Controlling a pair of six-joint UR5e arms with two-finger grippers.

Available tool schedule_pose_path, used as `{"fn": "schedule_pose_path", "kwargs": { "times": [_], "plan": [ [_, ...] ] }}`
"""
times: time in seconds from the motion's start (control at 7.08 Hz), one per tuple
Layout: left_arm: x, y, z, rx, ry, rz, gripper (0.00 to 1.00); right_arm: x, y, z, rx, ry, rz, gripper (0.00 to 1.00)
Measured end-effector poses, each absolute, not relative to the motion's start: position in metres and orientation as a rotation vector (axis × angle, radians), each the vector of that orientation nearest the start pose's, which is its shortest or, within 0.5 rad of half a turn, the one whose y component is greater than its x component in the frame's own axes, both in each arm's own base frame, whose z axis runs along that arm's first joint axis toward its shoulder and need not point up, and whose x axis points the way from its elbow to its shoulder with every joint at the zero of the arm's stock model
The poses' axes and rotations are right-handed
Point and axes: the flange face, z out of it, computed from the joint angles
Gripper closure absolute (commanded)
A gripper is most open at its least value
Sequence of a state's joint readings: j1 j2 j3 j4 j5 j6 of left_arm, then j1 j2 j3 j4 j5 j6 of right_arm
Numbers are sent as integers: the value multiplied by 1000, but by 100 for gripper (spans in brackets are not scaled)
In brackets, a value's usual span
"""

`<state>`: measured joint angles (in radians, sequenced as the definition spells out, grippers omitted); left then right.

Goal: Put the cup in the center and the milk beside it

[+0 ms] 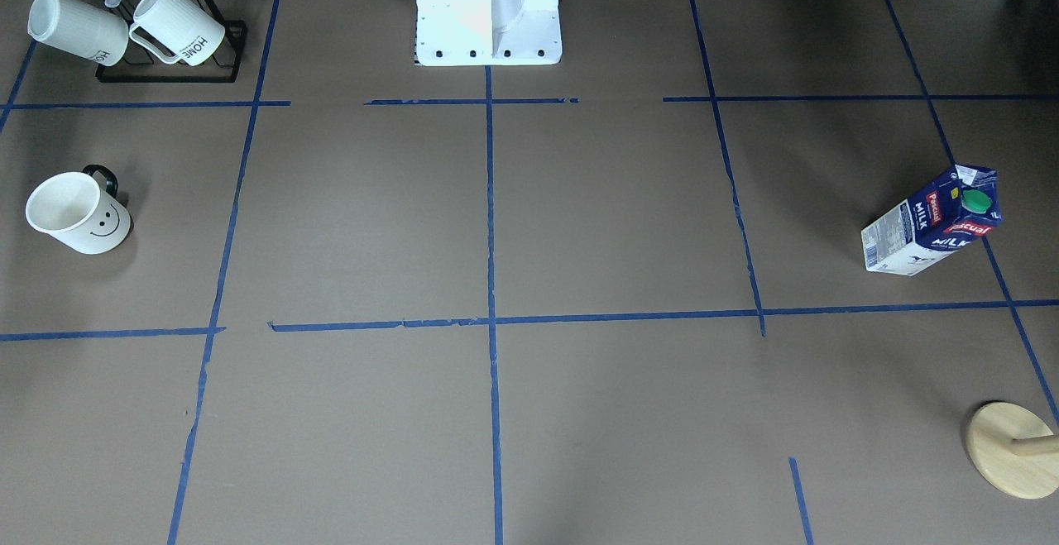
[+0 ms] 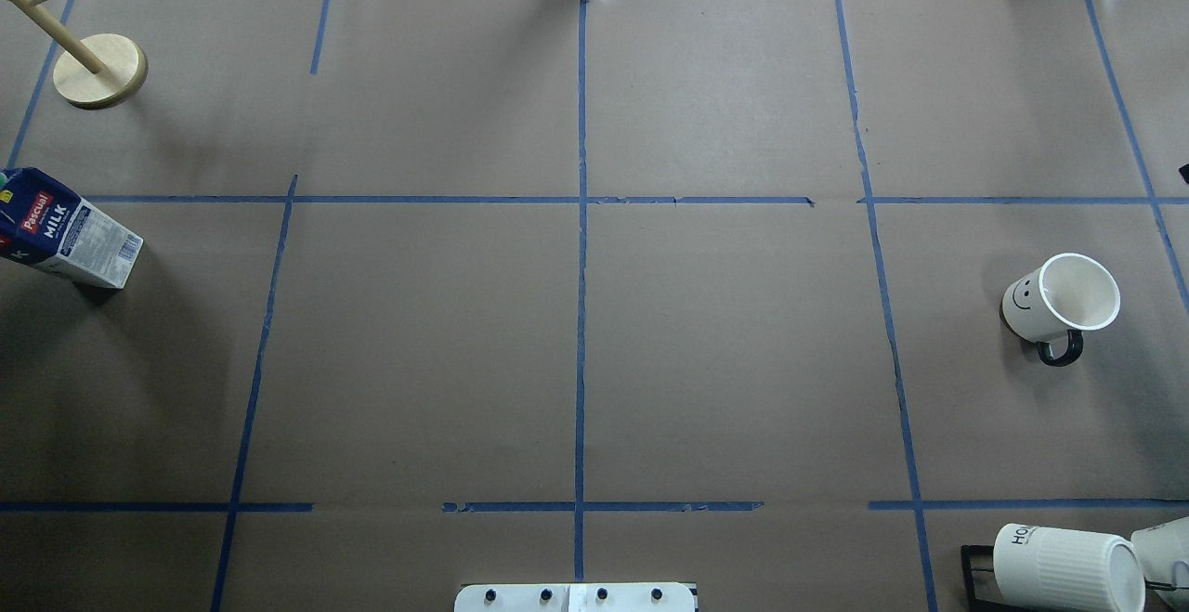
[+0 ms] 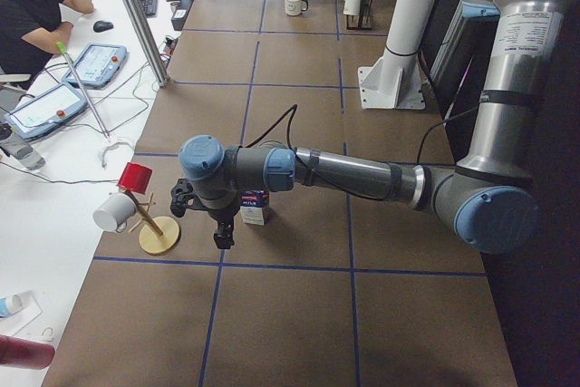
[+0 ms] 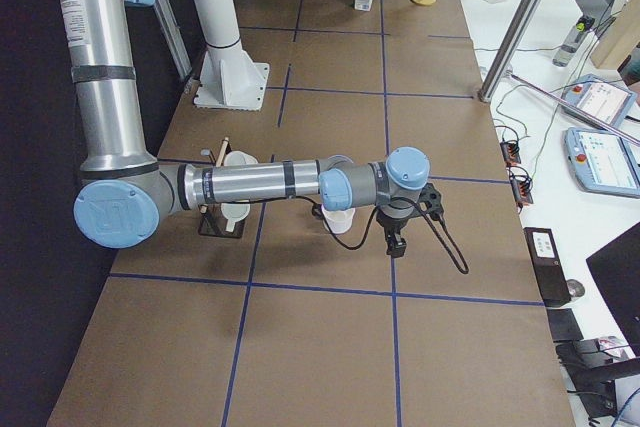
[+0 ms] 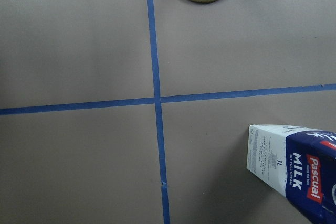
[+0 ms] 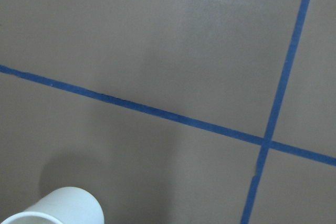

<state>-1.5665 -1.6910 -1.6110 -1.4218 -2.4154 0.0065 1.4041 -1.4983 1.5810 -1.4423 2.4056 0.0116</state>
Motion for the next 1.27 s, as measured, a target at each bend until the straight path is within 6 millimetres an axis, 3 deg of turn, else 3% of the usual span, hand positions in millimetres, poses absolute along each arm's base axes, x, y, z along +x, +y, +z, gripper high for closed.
{"fn": "schedule_pose_path", "kwargs": {
  "times": [0.42, 0.71, 0.85, 1.13, 1.27],
  "plan": [
    [-55, -540, 583, 36, 846, 15, 0, -98, -467, 583, 95, -907, -106, 5],
    [-55, -540, 581, 41, 847, 16, 0, -123, -433, 592, 82, -871, -96, 5],
    [-55, -540, 581, 42, 847, 17, 0, -131, -428, 600, 65, -851, -86, 12],
    [-55, -538, 580, 44, 849, 19, 0, -149, -439, 617, 24, -832, -60, 99],
    [-55, -536, 579, 47, 850, 20, 0, -152, -443, 624, 10, -828, -53, 100]
  ]
}}
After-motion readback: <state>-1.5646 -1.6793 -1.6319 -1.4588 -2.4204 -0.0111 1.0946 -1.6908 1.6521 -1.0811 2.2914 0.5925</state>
